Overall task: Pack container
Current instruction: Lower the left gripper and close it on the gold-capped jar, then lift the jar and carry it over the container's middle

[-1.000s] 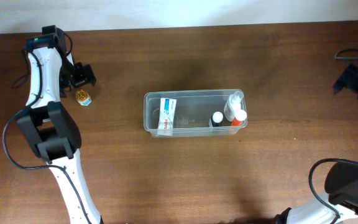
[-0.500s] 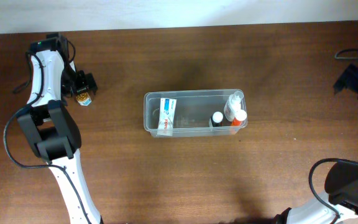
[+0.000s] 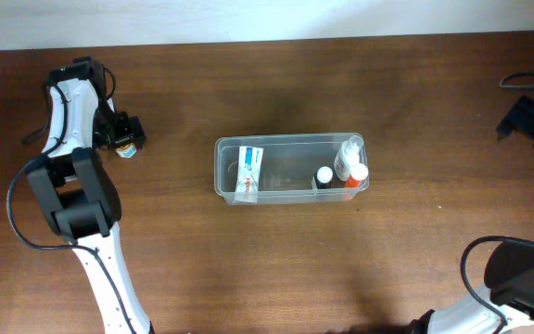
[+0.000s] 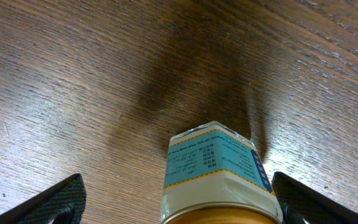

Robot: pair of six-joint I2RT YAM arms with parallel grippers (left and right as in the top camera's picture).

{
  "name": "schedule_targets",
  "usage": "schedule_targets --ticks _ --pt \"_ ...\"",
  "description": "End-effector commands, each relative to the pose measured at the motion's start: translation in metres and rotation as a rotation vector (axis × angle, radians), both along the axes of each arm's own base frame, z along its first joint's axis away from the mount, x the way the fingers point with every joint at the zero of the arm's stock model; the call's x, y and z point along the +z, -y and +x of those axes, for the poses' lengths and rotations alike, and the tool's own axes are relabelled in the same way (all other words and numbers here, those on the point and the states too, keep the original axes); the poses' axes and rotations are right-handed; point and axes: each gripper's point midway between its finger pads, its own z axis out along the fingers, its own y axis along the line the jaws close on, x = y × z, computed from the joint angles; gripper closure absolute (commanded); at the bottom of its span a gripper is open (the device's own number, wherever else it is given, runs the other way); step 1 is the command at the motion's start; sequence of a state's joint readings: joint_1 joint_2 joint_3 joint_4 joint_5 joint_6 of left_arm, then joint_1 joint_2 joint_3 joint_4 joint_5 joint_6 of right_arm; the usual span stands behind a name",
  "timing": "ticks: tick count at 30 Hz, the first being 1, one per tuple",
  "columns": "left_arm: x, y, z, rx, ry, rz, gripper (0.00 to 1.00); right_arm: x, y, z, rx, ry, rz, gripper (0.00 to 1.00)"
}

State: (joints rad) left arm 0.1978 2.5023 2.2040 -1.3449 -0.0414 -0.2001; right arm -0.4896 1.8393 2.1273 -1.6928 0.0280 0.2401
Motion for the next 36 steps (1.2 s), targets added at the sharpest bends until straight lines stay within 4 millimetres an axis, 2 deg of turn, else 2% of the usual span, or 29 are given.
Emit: schedule_targets --ticks 1,9,13,19,24,27,32,36 --pt "-0.01 -0.001 -0.003 -0.016 -0.022 0.005 0.08 0.006 0.0 0.0 -0.013 0.017 -0.005 0.02" --pt "-0.01 -0.003 -0.002 -0.013 -0.019 0.006 0.4 0.006 0.0 0.0 -0.013 0.017 -0.005 0.02" --pt "-0.01 -0.003 -0.002 -0.013 -0.019 0.005 0.51 0.006 0.0 0.0 -0.013 0.017 -0.005 0.02" --pt "-0.01 -0.002 -0.002 -0.014 -0.018 0.003 0.61 0.006 0.0 0.0 -0.013 0.017 -0.005 0.02" --pt "-0.01 -0.002 -0.002 -0.014 -0.018 0.003 0.62 0.006 0.0 0.0 -0.013 0.017 -0.005 0.02" --pt "-0.009 -0.003 -0.002 -0.012 -0.017 0.003 0.67 0.006 0.0 0.0 -0.013 0.017 -0.005 0.02" --pt "-0.008 -0.002 -0.002 -0.013 -0.016 0.003 0.67 0.006 0.0 0.0 -0.013 0.017 -0.005 0.02" --pt "0.004 -0.003 0.003 -0.014 -0.001 0.007 0.68 0.006 0.0 0.0 -0.013 0.017 -0.005 0.02"
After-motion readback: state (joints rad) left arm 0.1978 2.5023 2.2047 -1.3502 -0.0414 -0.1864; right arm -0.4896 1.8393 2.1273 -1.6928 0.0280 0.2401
